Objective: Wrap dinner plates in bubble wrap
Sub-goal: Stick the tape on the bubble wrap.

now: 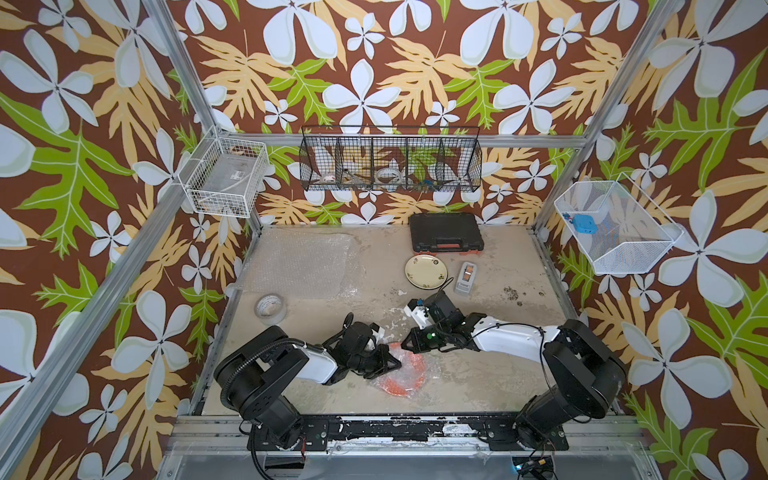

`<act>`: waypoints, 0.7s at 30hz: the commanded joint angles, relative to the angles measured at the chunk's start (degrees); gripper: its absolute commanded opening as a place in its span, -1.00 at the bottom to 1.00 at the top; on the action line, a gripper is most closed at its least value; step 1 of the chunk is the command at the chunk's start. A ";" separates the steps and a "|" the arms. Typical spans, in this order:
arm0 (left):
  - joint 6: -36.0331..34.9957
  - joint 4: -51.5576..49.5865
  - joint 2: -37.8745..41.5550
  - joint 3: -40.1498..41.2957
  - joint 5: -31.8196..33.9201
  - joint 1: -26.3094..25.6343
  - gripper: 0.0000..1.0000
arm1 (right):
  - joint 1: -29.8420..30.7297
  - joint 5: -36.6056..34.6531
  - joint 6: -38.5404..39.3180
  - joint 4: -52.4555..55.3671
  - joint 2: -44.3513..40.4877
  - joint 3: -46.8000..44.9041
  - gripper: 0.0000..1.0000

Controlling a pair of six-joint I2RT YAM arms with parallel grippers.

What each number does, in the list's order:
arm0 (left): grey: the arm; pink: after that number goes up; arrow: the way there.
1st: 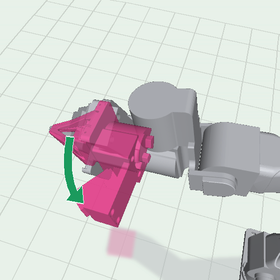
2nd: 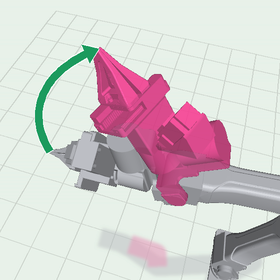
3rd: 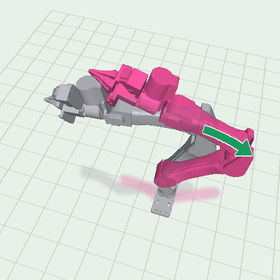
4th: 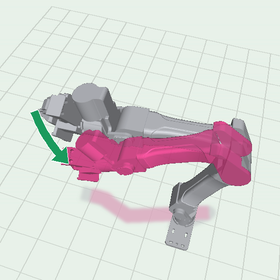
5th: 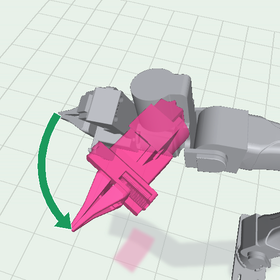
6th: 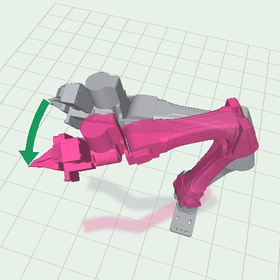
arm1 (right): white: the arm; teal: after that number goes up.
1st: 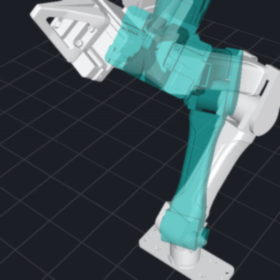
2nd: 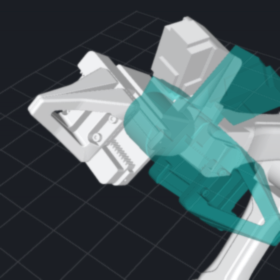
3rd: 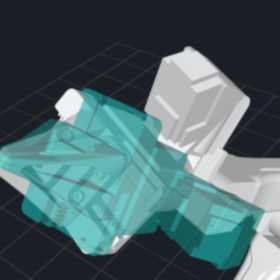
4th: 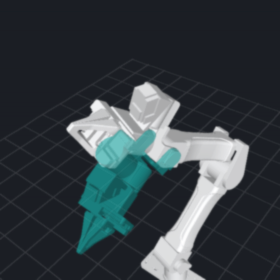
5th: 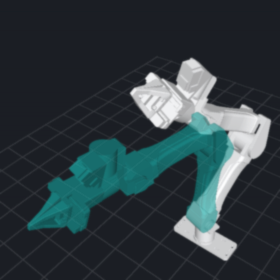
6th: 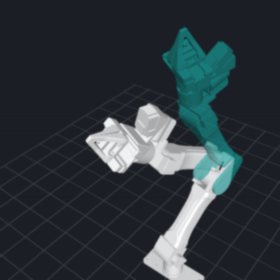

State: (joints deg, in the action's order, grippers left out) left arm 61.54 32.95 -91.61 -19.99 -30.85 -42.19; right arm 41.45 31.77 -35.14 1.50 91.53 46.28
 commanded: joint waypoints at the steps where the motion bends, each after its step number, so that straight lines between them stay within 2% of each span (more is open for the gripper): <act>1: -0.50 -11.94 -1.02 0.39 3.85 0.04 -0.92 | 0.16 0.38 0.61 -0.18 2.85 1.34 -1.00; 5: -0.72 -13.10 -0.09 0.56 4.17 0.14 -0.91 | 0.19 -6.99 2.36 4.04 9.48 2.20 -1.00; 7: -0.81 -13.23 0.12 0.64 4.30 0.18 -0.92 | 0.21 -10.41 3.32 6.80 9.61 2.50 -1.00; 10: -0.76 -13.02 -0.29 0.56 4.36 0.27 -0.91 | 0.21 -8.32 3.18 7.51 4.58 2.09 -1.00; 14: -0.89 -12.83 -0.67 0.30 4.31 0.27 -0.91 | 1.31 1.67 -1.70 3.33 -3.44 -2.57 -1.00; 16: -0.94 -12.82 -0.84 0.21 4.35 0.27 -0.91 | 3.10 5.94 -4.13 0.43 -4.33 -5.34 -1.00; 19: -0.95 -12.73 -0.94 0.13 4.34 0.35 -0.91 | 4.46 6.98 -5.64 -2.32 -1.42 -8.55 -1.00; 21: -1.07 -12.90 -0.94 0.12 4.38 0.37 -0.92 | 4.50 1.53 -3.21 3.02 1.87 -7.23 -1.00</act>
State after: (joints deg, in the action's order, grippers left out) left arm 61.28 32.23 -91.74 -20.40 -31.18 -42.00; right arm 45.78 35.75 -38.76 2.26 91.22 38.48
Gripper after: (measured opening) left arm 0.051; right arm 0.049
